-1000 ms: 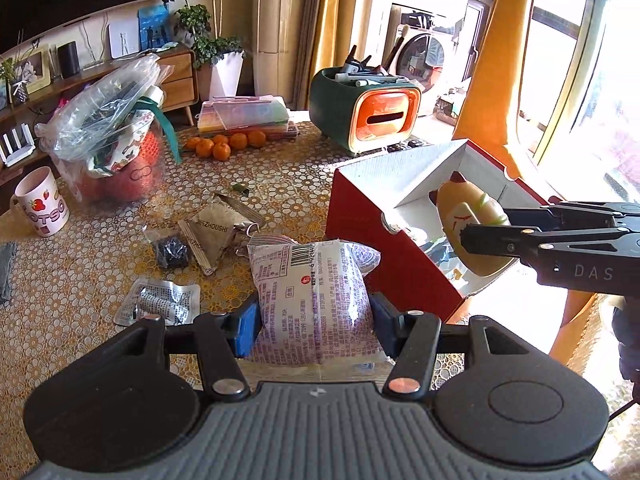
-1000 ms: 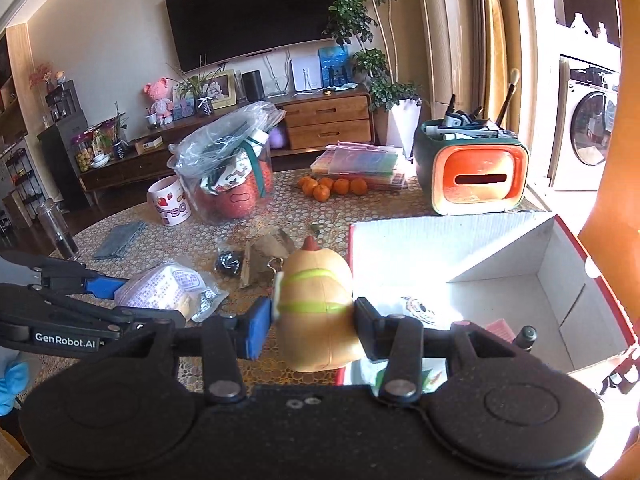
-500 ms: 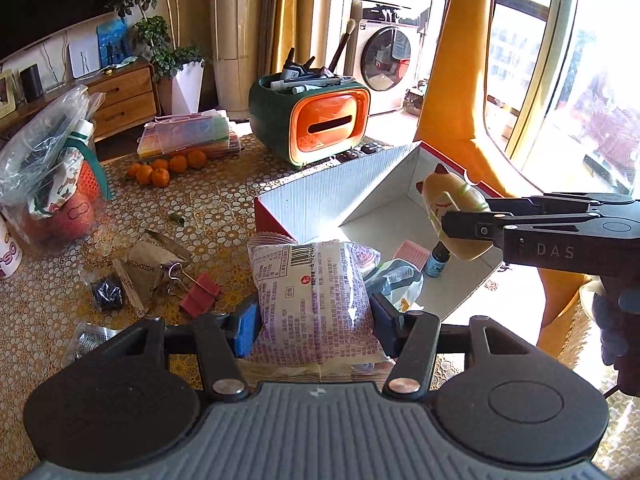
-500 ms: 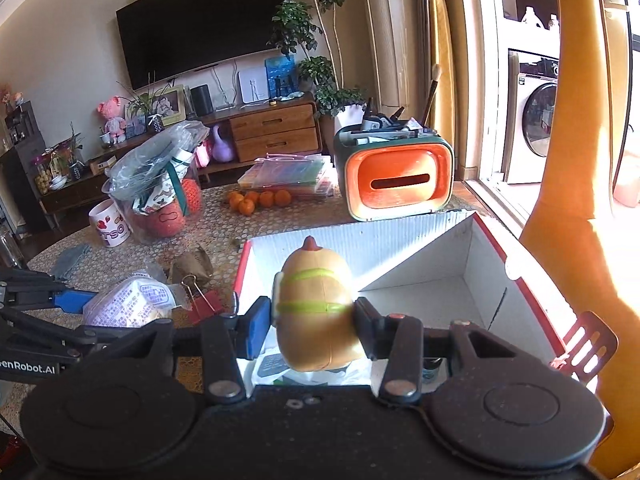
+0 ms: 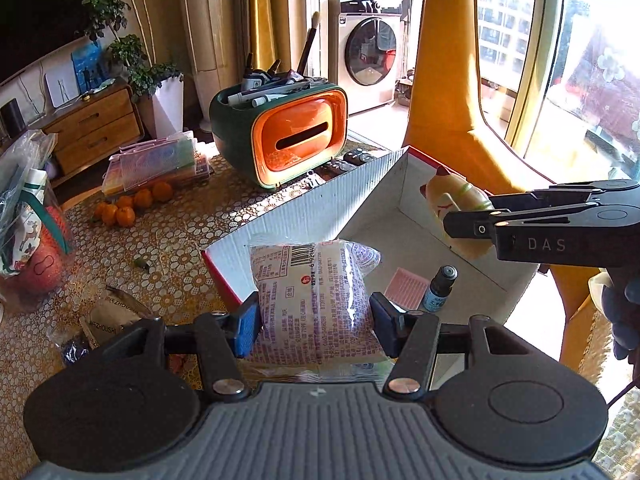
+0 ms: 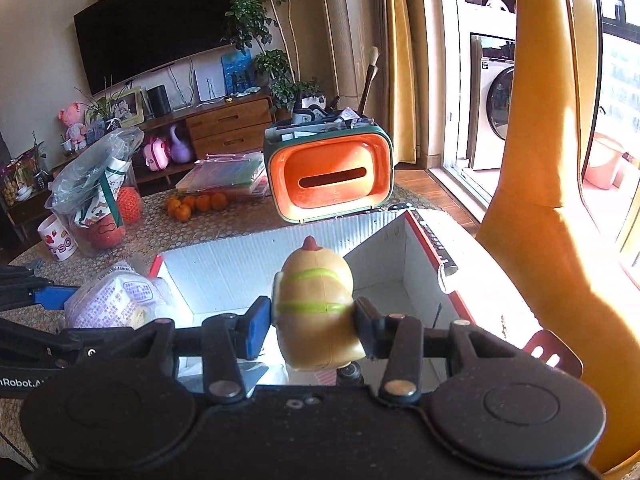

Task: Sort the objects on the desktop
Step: 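Carry the packet and yellow toy with both tools over the red box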

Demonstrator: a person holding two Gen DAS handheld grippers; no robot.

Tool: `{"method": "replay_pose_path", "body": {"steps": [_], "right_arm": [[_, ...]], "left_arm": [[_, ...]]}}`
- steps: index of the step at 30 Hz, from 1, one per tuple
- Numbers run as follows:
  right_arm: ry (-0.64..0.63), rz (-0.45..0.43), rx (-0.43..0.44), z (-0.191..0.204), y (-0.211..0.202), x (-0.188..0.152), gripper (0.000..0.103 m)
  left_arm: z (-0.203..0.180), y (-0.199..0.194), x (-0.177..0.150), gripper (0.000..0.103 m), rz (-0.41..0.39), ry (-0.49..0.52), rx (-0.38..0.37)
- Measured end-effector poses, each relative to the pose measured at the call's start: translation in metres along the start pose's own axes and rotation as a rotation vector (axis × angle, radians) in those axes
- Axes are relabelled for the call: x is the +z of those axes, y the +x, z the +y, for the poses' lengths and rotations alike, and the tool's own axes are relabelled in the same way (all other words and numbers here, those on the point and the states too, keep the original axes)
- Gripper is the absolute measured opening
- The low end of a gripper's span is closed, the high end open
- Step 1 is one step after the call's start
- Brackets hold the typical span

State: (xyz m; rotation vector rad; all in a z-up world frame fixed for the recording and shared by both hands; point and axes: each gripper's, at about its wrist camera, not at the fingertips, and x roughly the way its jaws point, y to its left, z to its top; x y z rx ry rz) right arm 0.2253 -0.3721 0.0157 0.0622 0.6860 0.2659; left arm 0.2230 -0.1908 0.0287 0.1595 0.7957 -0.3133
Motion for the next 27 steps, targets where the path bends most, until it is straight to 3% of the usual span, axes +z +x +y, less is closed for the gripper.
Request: {"method": "replay_pose_path", "body": {"steps": [15, 27], "right_arm": [[-0.009, 0.144, -0.057, -0.020, 0.073, -0.001, 0.045], [-0.028, 0.230, -0.061, -0.023, 0.089, -0.007, 0.046]], "left_arm": [[-0.022, 0.089, 0.013, 0.056, 0.134, 0.074, 0.049], [-0.029, 0.107, 0.012, 0.057, 0.174, 0.133, 0.053]]}}
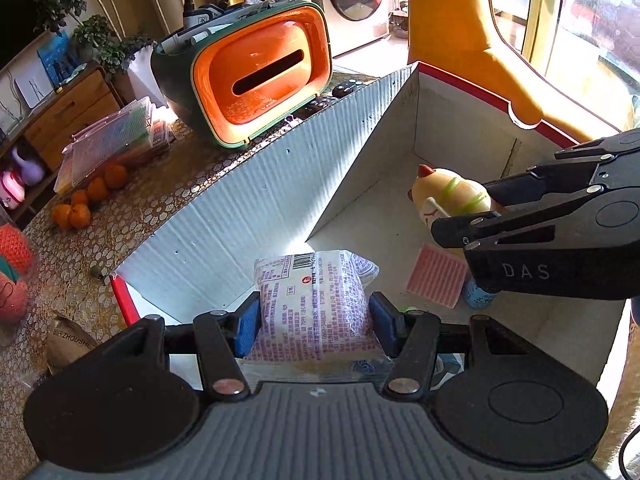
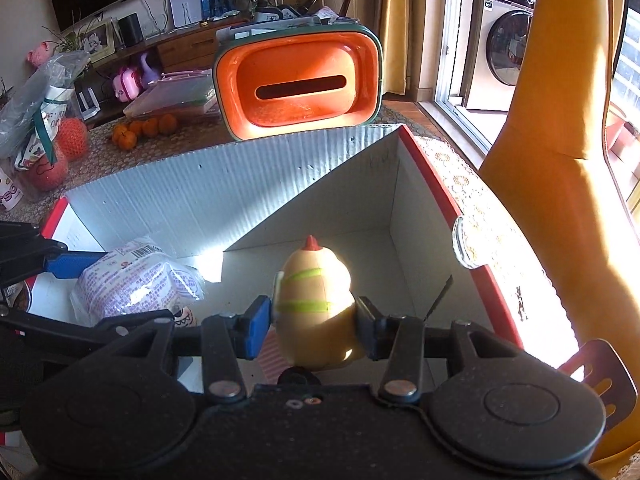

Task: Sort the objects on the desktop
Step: 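Carry the packet and yellow toy with both tools over the red box, then open the left tool to drop the packet while the right tool releases the yellow toy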

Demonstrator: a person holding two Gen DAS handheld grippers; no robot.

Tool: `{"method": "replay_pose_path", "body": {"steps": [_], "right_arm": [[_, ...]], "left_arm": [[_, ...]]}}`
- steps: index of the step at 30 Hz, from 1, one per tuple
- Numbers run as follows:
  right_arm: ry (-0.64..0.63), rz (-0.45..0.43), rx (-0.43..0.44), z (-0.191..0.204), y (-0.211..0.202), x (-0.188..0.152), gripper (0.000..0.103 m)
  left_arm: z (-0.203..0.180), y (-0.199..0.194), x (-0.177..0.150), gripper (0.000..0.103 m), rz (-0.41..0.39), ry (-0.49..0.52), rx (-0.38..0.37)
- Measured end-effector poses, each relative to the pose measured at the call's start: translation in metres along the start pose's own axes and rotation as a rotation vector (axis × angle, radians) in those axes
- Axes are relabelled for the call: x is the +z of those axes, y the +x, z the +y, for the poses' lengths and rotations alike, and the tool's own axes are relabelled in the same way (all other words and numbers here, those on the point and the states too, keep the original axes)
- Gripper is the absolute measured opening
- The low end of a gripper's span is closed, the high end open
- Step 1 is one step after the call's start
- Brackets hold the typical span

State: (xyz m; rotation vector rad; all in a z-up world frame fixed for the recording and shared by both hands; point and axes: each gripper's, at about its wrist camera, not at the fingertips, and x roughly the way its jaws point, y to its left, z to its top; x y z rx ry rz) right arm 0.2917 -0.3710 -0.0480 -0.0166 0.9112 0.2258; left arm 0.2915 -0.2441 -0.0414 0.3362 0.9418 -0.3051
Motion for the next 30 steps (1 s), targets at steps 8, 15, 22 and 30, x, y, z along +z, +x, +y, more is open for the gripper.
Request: {"method": "replay_pose_path", "body": {"steps": [8, 15, 22, 30], "right_arm": [[-0.001, 0.008, -0.003, 0.000, -0.001, -0.001, 0.051], [0.011, -0.004, 0.004, -0.001, -0.003, 0.000, 0.066], [0.009, -0.020, 0.008, 0.001, -0.010, 0.001, 0.076], [0.021, -0.042, 0.021, 0.003, -0.023, -0.003, 0.085]], "left_arm": [[-0.005, 0.002, -0.005, 0.057, 0.022, 0.024, -0.010], [-0.001, -0.005, -0.006, 0.074, -0.004, 0.000, -0.007], [0.001, -0.018, -0.010, 0.076, -0.027, -0.022, -0.030], [0.001, -0.039, -0.015, 0.082, -0.052, -0.052, -0.089]]}}
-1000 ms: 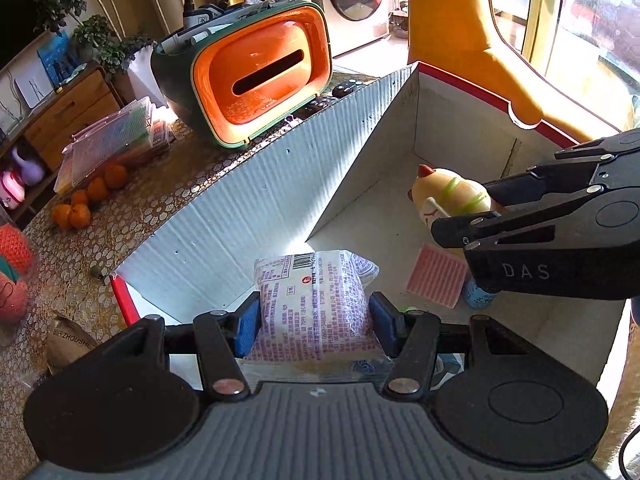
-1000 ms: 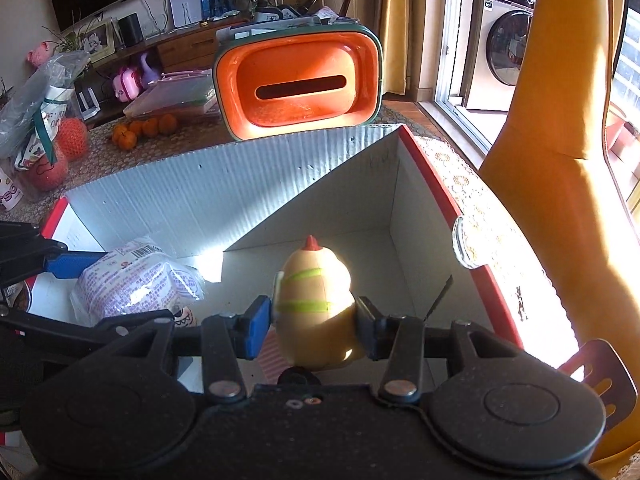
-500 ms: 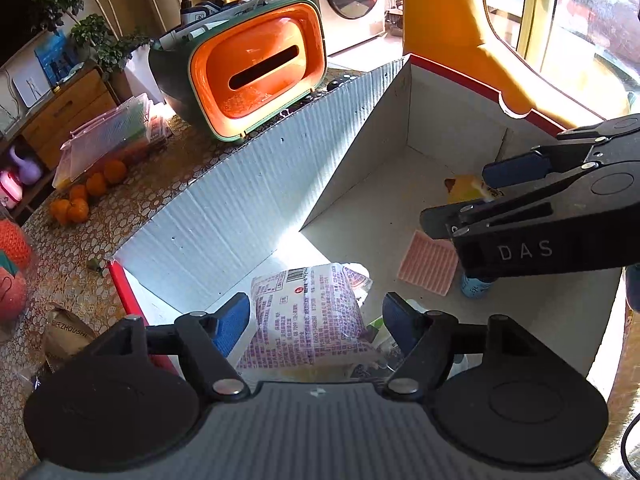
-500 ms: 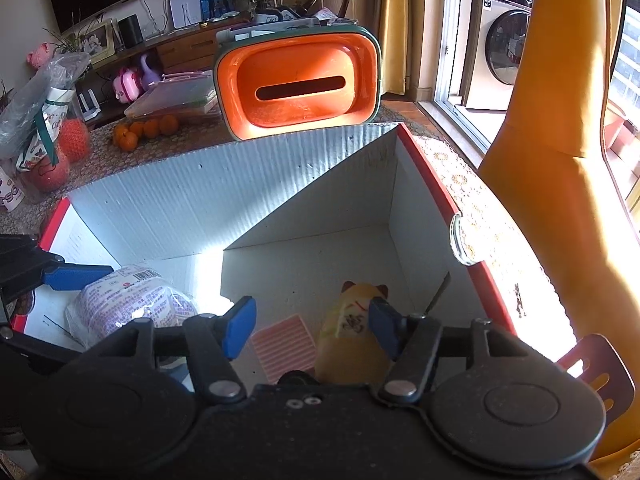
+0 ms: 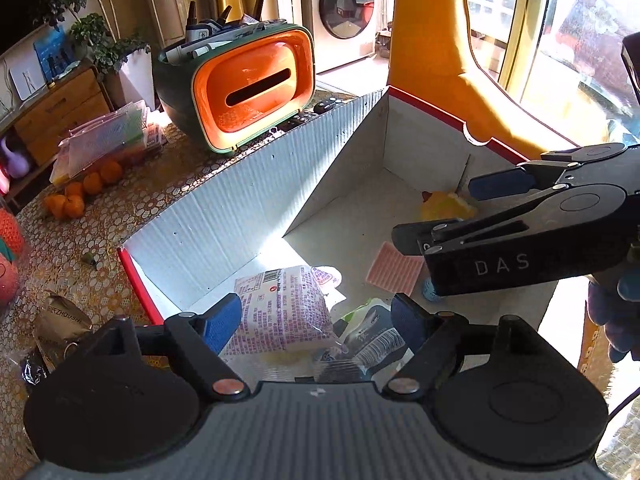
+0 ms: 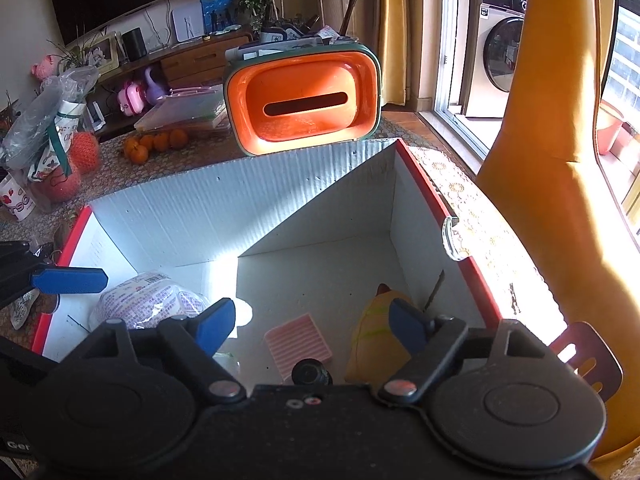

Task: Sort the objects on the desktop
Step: 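Open the left tool to drop the packet while the right tool releases the yellow toy, then withdraw both tools from the box back toward the table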

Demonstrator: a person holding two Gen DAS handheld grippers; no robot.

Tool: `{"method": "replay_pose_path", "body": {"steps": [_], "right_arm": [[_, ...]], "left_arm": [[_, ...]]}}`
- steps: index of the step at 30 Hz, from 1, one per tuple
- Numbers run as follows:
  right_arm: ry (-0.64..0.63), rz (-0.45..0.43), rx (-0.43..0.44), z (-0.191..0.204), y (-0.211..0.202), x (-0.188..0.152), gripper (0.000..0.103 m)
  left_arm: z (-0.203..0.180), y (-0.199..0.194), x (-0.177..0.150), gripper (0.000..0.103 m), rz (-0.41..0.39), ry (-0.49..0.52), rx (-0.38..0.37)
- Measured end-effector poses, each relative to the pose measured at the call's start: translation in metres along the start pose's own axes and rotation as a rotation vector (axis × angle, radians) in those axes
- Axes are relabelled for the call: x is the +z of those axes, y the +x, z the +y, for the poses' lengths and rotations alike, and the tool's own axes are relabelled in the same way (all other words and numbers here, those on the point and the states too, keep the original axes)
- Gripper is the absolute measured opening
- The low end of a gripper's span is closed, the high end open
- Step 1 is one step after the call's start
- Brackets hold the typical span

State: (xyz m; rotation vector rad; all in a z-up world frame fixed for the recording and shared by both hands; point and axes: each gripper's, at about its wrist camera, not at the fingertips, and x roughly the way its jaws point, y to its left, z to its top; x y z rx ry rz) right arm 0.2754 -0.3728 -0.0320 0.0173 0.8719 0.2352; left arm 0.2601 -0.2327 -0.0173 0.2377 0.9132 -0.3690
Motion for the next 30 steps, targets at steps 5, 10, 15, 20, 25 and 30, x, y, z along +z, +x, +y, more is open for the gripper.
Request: {"method": "replay_pose_path", "body": {"steps": [5, 10, 15, 20, 25, 30], "right_arm": [[0.006, -0.040, 0.023, 0.002, -0.014, -0.001, 0.092], [0.006, -0.062, 0.031, 0.007, -0.025, -0.001, 0.096], [0.002, -0.068, 0.026, 0.012, -0.034, -0.004, 0.096], [-0.002, -0.072, 0.012, 0.016, -0.044, -0.007, 0.097], [0.000, -0.081, 0.008, 0.021, -0.055, -0.011, 0.098], [-0.001, -0.092, 0.008, 0.029, -0.065, -0.014, 0.099]], "left_arm": [[0.000, -0.013, -0.004, 0.082, -0.024, -0.018, -0.025], [-0.003, -0.025, -0.010, 0.085, -0.053, -0.010, -0.017], [-0.001, -0.037, -0.014, 0.089, -0.078, -0.027, -0.023], [0.000, -0.049, -0.019, 0.100, -0.103, -0.035, -0.022], [0.005, -0.063, -0.026, 0.102, -0.120, -0.039, -0.023], [0.013, -0.078, -0.034, 0.102, -0.136, -0.045, -0.006]]}}
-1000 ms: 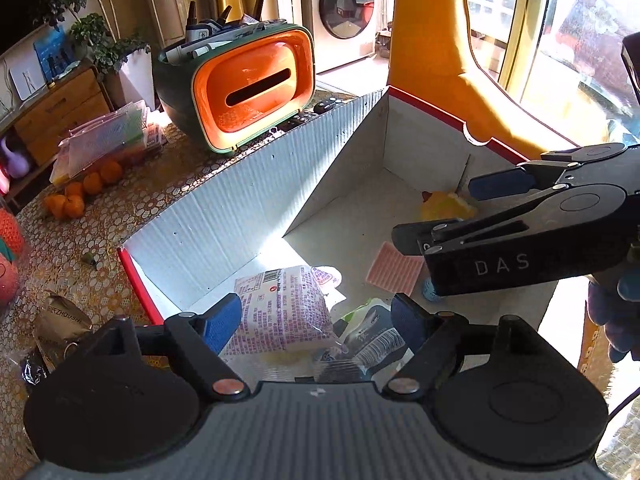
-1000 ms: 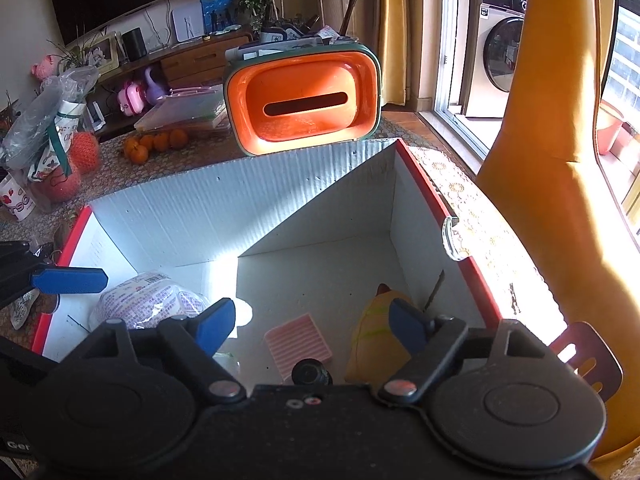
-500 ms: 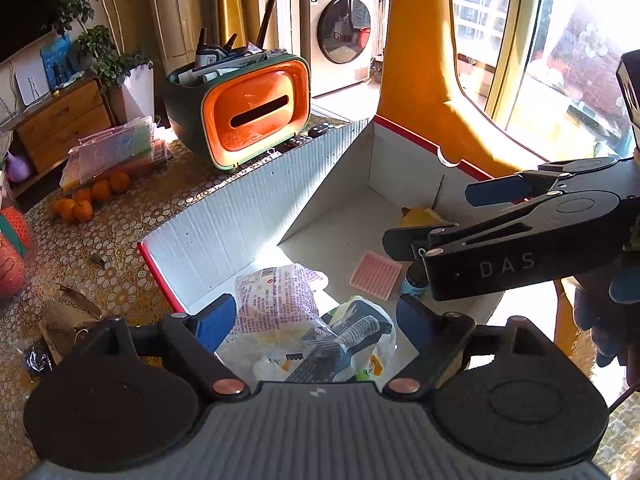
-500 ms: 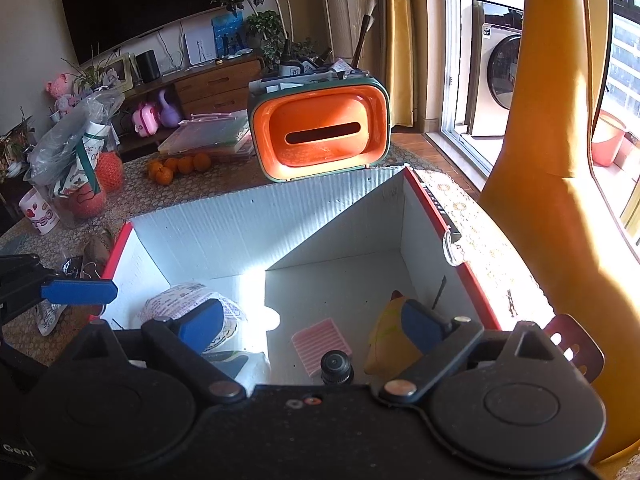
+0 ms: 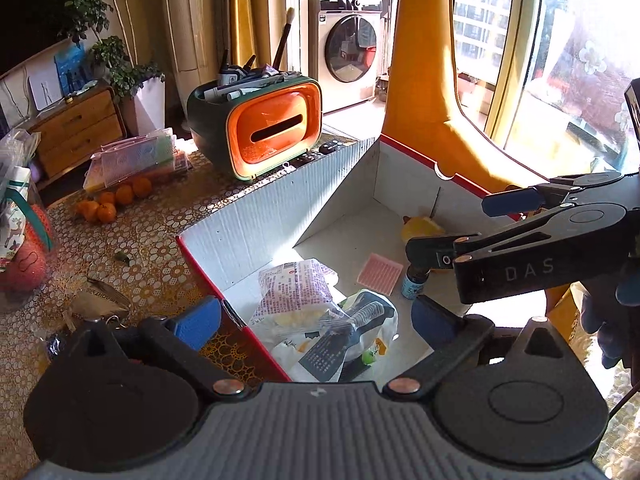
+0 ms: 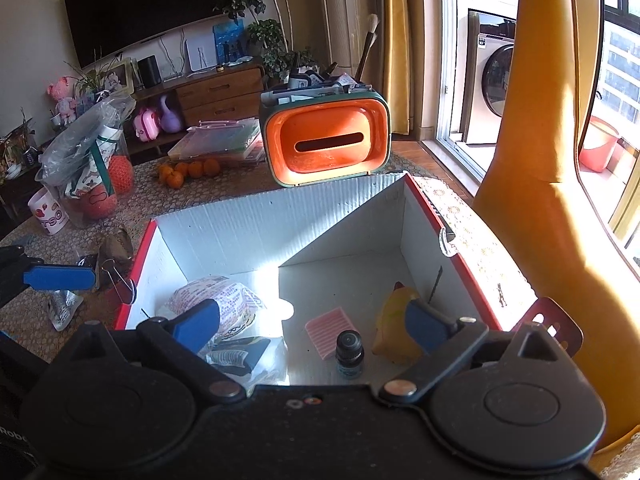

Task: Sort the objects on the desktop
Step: 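Withdraw both tools from the box back toward the table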

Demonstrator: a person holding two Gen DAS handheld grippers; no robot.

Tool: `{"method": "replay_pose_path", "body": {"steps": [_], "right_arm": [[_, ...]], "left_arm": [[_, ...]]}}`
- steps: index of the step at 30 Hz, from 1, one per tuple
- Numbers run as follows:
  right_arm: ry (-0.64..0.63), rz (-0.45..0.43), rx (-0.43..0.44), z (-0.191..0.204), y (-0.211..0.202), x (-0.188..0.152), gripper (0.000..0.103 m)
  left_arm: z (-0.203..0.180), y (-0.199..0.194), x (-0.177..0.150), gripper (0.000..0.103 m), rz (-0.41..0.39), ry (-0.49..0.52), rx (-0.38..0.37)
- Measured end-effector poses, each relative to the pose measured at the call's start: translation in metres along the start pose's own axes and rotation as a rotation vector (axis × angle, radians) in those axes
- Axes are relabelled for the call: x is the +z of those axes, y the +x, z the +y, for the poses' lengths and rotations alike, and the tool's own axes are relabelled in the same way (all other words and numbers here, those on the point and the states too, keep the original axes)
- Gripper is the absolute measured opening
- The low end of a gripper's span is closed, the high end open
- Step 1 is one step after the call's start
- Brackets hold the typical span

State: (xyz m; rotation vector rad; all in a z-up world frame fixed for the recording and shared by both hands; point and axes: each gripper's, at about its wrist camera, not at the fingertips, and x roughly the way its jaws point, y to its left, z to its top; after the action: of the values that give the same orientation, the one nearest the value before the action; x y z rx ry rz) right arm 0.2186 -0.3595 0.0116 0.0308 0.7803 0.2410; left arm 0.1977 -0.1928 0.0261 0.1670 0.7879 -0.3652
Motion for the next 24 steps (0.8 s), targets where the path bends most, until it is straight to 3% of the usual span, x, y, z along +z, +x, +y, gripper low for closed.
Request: {"method": "replay_pose_path", "body": {"steps": [12, 24], "right_arm": [[-0.033, -0.008, 0.012, 0.032, -0.025, -0.007, 0.100], [-0.070, -0.025, 0.065, 0.077, -0.039, -0.011, 0.101]], "left_arm": [[0.031, -0.039, -0.018, 0.102, -0.022, -0.047, 0.005], [0.077, -0.071, -0.061, 0.102, -0.012, -0.103, 0.039]]}}
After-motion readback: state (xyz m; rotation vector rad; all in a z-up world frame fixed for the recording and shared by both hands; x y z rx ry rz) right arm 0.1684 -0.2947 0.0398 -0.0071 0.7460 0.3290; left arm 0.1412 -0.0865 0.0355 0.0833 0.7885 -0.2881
